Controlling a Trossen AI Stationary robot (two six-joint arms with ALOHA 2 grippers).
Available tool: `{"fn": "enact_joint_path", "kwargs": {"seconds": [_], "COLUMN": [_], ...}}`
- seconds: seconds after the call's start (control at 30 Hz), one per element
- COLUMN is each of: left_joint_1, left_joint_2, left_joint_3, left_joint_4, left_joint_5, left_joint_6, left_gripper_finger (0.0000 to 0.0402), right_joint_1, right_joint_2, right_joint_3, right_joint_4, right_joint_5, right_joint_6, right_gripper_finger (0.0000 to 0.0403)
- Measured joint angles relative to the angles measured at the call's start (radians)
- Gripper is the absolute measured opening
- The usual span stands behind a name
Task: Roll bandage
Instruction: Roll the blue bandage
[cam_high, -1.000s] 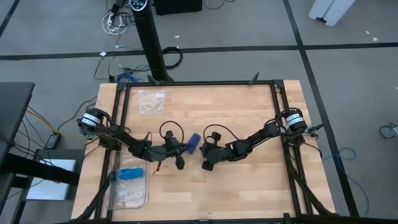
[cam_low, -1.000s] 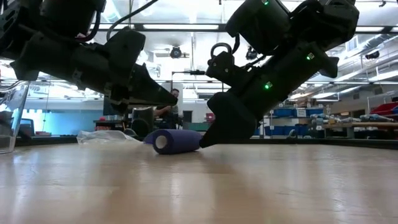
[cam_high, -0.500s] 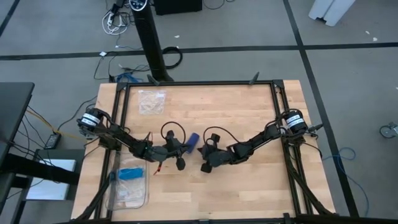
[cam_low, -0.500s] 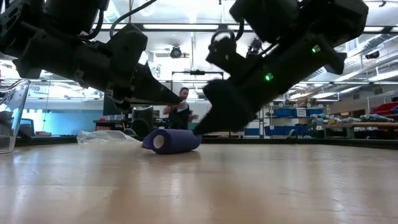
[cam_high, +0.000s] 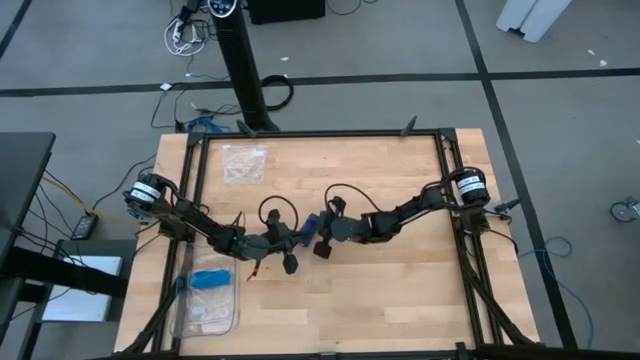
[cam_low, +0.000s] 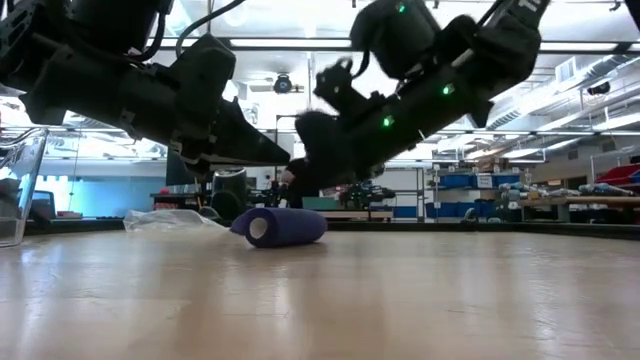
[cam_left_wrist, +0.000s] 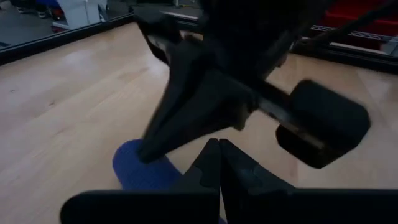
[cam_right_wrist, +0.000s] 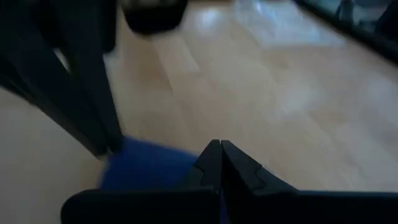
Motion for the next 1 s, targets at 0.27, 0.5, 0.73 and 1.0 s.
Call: {"fn": "enact_joint_path", "kwargs": {"seconds": [0.27, 0.5, 0.73, 1.0], "left_joint_1": [0.001, 0.001, 0.001, -0.001], "left_joint_2": [0.0, 0.0, 0.004, 0.05], "left_joint_3": [0.0, 0.0, 0.0, 0.029], "left_joint_4": [0.001, -0.009, -0.119, -0.144], "left_joint_5": [-0.019, -0.022, -0.022, 0.013], "left_joint_6": [0.0, -0.006, -0.052, -0.056], "left_gripper_finger": [0.0003, 0.0003, 0.0003, 0.0003], "right_joint_1": [0.01, 0.049, 0.072, 0.109], "right_joint_2": [-0.002, -0.003, 0.002, 0.002], "right_joint_3": [0.0, 0.002, -0.002, -0.005], "right_joint_4": [-0.118, -0.19, -0.276, -0.289], "right_joint_5": [-0.06, -0.053, -0.063, -0.024], "right_joint_6": [0.026, 0.047, 0.109, 0.125], "right_gripper_finger": [0.0001, 0.0001, 0.0001, 0.0001]}}
